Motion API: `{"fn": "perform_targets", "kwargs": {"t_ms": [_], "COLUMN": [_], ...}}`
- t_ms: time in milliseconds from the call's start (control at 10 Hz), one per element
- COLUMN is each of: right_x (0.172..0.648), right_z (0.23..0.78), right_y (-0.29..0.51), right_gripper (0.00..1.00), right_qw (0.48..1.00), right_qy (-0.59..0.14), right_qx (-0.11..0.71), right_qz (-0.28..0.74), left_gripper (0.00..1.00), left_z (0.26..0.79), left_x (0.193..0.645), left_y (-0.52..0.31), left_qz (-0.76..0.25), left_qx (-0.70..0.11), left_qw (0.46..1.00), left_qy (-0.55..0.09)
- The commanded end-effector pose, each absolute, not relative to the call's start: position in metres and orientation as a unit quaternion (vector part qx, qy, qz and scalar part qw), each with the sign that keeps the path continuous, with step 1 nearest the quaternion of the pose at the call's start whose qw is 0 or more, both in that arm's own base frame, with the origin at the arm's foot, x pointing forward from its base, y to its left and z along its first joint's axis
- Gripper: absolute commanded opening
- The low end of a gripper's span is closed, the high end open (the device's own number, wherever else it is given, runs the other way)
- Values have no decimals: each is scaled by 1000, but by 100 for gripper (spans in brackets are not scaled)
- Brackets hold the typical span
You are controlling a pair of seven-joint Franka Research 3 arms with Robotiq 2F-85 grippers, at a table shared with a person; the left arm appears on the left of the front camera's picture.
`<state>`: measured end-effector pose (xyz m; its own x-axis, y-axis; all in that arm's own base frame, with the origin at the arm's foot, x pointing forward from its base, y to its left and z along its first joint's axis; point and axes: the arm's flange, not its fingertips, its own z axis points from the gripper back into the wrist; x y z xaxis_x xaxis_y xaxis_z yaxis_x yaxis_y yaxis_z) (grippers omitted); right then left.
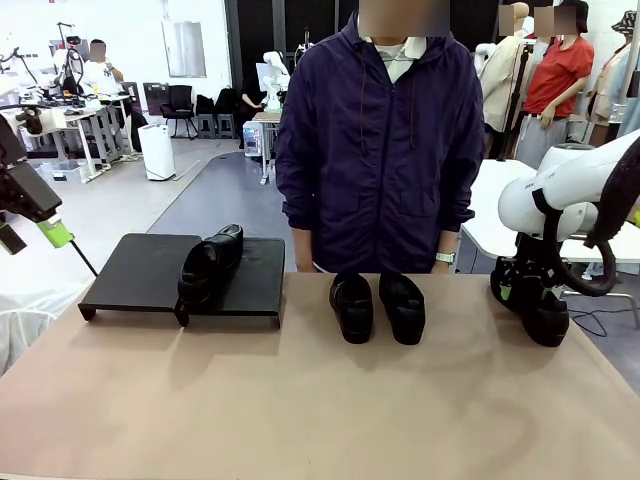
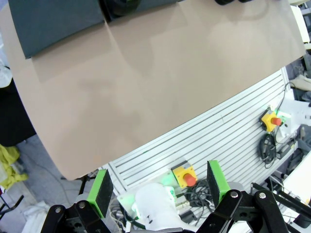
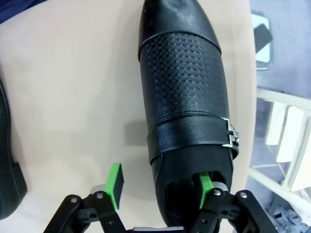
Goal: Organize the shoes by placing them on the stand.
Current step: Pick up one Shoe and place it in the middle of the table.
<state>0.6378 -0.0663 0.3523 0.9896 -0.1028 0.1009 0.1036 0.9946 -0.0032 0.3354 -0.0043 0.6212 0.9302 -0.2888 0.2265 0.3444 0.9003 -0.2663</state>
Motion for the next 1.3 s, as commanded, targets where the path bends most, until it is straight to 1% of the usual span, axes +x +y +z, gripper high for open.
{"fn": "perform_targets", "kwargs": {"t_ms": [0,700,900,1100,1200], "right_x": [642,637,626,576,536], "right_z": [357,359,380,441,469], "right_y": [-69,-65,-62,-53,-50], "right_gripper": [0,0,0,0,0], "right_qw": [998,999,997,995,992], "right_qy": [-39,-36,-45,-62,-57], "right_qx": [9,-11,-14,-26,-24], "right_qz": [-44,-37,-52,-74,-111], "left_gripper": [100,100,100,100,100], "left_z": [623,623,623,623,623], "left_x": [334,334,334,334,334], "left_y": [-6,-6,-6,-6,-6], "left_qz": [-159,-159,-159,-159,-159], "left_qx": [-162,-162,-162,-162,-162], "left_qw": [969,969,969,969,969], "left_qy": [-95,-95,-95,-95,-95]}}
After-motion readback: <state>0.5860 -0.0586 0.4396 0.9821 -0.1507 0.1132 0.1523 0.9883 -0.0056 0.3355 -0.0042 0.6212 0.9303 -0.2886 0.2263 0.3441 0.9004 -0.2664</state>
